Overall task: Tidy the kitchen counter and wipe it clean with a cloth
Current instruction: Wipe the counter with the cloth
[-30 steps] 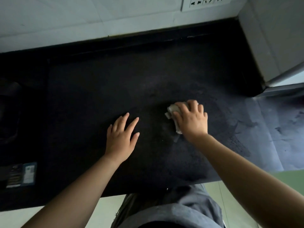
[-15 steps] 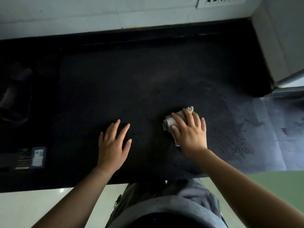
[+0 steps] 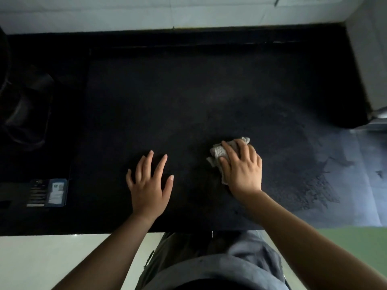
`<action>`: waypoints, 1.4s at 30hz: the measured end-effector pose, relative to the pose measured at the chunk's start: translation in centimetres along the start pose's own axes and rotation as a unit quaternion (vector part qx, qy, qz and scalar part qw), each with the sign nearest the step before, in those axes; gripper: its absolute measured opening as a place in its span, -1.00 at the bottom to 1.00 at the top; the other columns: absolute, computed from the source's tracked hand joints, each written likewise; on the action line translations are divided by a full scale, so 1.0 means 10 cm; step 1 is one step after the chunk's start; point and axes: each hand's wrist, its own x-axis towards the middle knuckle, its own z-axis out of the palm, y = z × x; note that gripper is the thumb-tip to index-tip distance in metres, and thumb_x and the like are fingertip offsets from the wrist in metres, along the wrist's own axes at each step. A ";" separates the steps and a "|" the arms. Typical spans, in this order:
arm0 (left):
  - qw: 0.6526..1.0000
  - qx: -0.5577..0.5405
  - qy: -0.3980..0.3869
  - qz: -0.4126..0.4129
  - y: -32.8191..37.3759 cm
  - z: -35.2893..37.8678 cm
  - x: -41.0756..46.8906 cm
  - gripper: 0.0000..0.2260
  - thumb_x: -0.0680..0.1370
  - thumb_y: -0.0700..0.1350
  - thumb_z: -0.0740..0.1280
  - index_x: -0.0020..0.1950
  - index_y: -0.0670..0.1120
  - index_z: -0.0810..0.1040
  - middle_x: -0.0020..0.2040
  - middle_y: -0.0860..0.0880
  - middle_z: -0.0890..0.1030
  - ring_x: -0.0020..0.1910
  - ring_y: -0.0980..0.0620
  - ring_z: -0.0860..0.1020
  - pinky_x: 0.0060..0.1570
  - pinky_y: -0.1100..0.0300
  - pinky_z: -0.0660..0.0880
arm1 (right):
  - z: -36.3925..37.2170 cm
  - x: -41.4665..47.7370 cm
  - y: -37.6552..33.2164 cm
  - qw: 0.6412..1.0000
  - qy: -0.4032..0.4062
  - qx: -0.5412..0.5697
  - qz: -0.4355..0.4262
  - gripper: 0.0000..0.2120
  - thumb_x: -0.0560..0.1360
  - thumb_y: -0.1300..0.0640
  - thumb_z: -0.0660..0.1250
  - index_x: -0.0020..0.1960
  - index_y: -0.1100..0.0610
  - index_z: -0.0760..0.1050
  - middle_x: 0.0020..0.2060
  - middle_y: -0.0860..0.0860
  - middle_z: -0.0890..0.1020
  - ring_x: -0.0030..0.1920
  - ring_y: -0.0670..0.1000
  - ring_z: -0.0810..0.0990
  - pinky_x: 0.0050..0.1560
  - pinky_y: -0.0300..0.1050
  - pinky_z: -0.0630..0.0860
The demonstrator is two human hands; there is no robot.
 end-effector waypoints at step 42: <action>1.000 -0.024 -0.006 -0.006 0.06 -0.08 -0.03 -0.49 0.53 0.19 0.00 0.46 0.08 0.23 0.51 -0.09 0.20 0.47 -0.14 0.18 0.35 -0.29 0.11 | -0.21 0.05 0.42 0.997 0.014 0.010 0.077 -0.54 0.52 -0.18 0.02 0.35 -0.06 0.36 0.36 0.10 0.37 0.33 0.23 0.29 0.23 0.20 0.25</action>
